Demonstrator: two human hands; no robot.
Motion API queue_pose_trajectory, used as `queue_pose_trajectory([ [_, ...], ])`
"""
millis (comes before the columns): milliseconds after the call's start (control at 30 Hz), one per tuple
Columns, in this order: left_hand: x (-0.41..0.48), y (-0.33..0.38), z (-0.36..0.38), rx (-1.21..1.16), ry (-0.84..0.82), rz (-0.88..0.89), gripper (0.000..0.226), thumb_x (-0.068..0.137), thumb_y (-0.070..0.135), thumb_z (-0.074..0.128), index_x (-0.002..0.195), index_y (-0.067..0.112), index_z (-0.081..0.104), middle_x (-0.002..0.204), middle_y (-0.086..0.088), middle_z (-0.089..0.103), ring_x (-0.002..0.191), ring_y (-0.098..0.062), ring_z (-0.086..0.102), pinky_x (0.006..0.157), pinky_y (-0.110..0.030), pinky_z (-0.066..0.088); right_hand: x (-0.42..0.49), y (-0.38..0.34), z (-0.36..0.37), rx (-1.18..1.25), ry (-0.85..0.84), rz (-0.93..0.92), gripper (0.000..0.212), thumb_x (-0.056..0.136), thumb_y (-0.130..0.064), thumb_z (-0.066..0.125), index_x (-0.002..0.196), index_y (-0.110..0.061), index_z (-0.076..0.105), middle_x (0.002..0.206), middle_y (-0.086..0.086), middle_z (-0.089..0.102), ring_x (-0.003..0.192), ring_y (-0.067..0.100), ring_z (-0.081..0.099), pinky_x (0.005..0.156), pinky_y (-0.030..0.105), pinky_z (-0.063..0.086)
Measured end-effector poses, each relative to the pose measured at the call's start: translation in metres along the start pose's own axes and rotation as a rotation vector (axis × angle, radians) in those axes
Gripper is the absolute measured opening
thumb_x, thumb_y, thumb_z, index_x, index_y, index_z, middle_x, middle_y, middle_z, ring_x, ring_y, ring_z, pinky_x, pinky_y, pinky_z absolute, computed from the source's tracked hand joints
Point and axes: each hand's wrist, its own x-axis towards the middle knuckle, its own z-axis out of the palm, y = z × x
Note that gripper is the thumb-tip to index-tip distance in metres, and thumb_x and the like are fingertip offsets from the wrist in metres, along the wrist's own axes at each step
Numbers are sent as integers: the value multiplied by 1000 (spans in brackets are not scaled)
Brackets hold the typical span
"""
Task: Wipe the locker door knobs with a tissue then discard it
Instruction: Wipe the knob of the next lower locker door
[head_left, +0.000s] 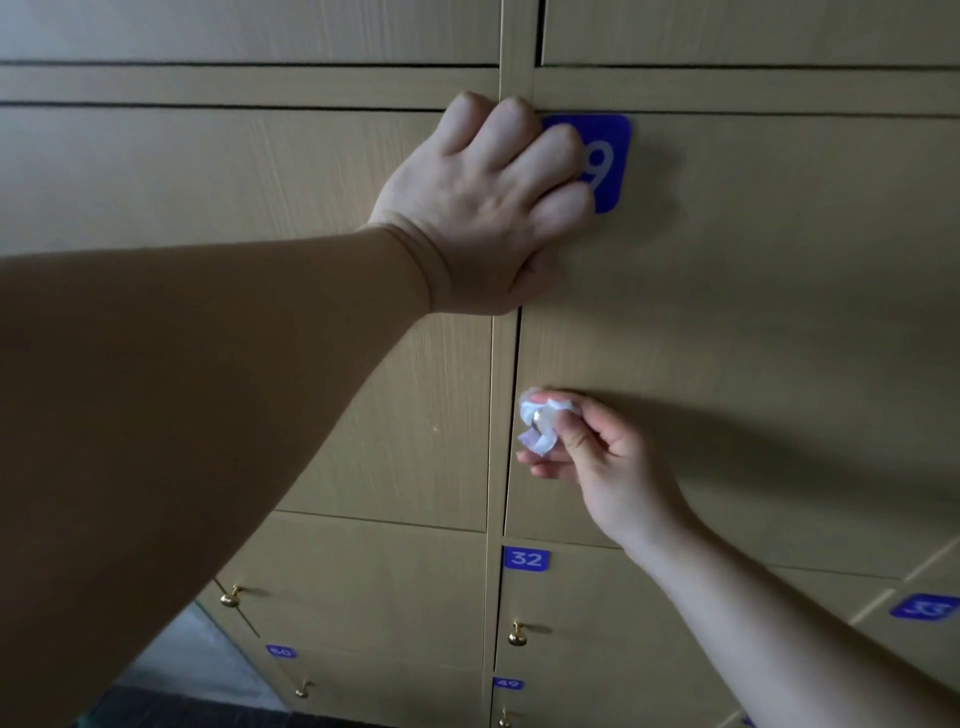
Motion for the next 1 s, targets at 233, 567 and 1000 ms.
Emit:
queue_pose_trajectory([
  [233,-1,1,1,2,-3,1,25,88,31,42,103,13,50,101,-11,65,89,-31,37,72,-44,29,1,-6,-26,-511,-17,-297,30,93,-8,64,112,-29,73,86,-15,73,81,9,72,79,20,56],
  [567,0,1,0,10,1,0,24,88,31,43,103,13,51,102,-10,64,90,-31,38,71,-44,31,2,-2,-6,-440,50,-130,26,94,-17,63,96,-41,72,77,-6,74,67,12,71,70,29,58],
  [1000,0,1,1,3,1,10,25,89,30,39,102,13,52,101,-10,64,90,-31,39,71,-44,35,-7,-4,-18,-404,45,-193,29,95,-7,61,111,-29,70,92,-11,74,77,4,71,75,14,53],
])
